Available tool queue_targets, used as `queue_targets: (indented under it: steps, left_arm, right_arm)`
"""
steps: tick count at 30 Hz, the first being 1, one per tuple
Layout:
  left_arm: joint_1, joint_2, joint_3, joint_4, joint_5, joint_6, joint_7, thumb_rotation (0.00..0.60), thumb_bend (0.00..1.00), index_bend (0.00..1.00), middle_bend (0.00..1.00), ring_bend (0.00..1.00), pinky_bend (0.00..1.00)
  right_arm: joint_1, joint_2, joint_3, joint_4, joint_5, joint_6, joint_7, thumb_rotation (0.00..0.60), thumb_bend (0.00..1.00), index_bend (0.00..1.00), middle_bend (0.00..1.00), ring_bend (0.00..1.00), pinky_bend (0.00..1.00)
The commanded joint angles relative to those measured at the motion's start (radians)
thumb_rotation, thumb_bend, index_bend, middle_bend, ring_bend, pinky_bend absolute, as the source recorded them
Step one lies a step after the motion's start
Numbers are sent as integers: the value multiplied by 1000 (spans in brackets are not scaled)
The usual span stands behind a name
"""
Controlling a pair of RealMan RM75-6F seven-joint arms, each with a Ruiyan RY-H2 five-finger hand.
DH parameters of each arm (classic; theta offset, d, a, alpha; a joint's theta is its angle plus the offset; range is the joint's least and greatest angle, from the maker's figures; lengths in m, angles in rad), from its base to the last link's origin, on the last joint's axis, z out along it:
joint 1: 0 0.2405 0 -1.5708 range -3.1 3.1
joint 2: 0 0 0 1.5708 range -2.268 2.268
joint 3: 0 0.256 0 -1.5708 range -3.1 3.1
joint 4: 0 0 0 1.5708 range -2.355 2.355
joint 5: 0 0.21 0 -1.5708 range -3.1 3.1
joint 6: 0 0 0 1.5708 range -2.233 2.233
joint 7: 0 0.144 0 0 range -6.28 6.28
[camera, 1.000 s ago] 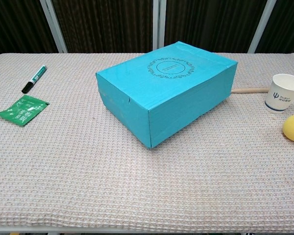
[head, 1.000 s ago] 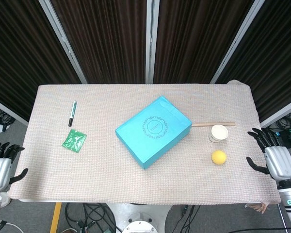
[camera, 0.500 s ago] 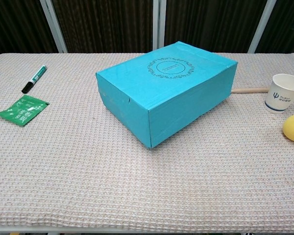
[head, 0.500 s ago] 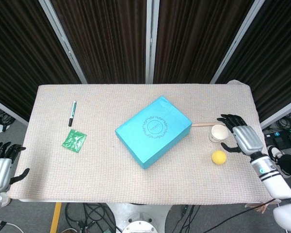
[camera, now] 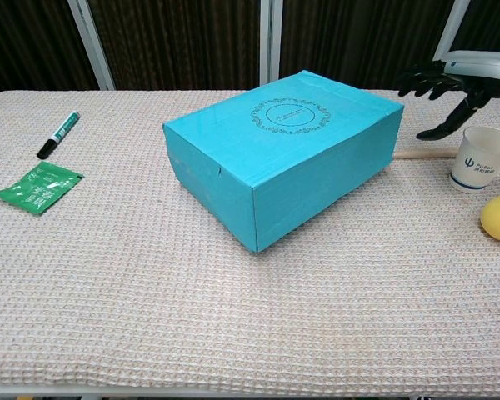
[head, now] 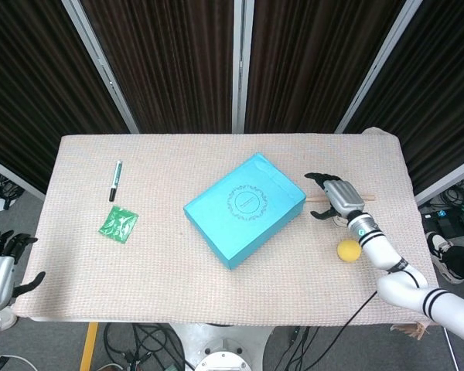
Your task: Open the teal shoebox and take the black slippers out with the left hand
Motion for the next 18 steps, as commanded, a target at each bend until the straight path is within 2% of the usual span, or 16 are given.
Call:
queue_targets:
  steps: [1,7,11,18]
  left_arm:
    - [0,0,-1,0,1,1,-1,600,190,254,195,100,80]
    - [-1,2,-2,5,0,-3,-10,600,190,254,195,100,80]
    - [0,2,-2,11,3,0,-22,600,188,254,195,100,80]
    - [-4,6,-1,21,15,-3,-34,600,184,254,195,100,80]
  right_arm:
    - [28,-65,21,47,17,-41,104,600,119,126,212,211,235]
    - [15,-115,55,36,23,-30,269,600,108,192,277,277,296]
    - [-2,-122,67,-32,41,-35,348,600,108,209,297,306,344]
    - [12,-145,82,-105,75,-60,369,600,108,209,288,306,366]
